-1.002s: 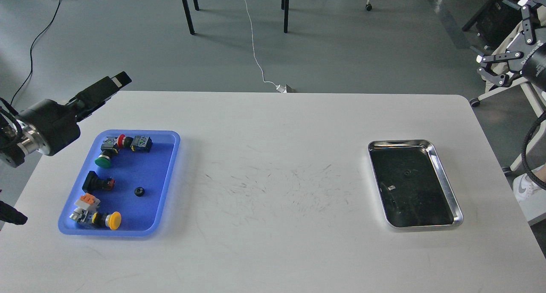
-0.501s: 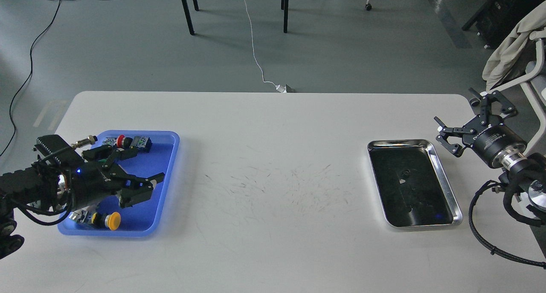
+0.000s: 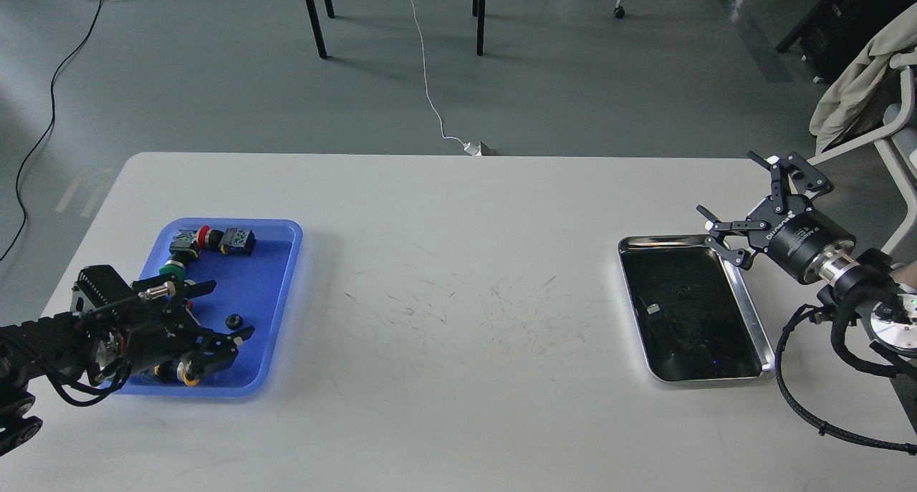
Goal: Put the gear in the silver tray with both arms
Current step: 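Lower the left gripper into the blue tray and grasp another black gear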
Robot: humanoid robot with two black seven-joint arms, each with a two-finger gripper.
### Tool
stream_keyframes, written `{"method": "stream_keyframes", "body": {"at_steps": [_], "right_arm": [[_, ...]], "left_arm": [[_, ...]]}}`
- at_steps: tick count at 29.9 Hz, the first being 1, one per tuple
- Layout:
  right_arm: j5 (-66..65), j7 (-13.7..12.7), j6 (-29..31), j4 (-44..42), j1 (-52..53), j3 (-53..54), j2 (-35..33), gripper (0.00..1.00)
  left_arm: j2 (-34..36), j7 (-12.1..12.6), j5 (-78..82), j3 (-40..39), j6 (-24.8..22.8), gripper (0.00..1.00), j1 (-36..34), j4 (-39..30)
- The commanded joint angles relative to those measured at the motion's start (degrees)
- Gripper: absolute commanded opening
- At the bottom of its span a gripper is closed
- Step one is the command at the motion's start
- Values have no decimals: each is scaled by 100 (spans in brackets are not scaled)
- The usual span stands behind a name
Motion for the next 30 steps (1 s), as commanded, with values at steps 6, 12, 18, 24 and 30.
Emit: {"method": "stream_keyframes", "body": {"at_steps": [6,12,18,24,30], "right_arm": [[-40,-1,-1,27,13,-3,15,97],[-40,-1,-1,27,13,-3,6,97],[-40,-1,-1,27,13,-3,-2,97],[-40,-1,-1,36,13,-3,15,97],[-40,-1,-1,36,4,-3,24,97]], "left_arm": [[-41,-180,-66,7,2,76,1,221],[-138,-382,-101,7,-33,74,10,230],[-287,-541,-110,7,-42,74,1,414],[-375,-655,-110,7,-51,64,-25,607],[-375,-681,-119,7,-60,52,-43,695]]}}
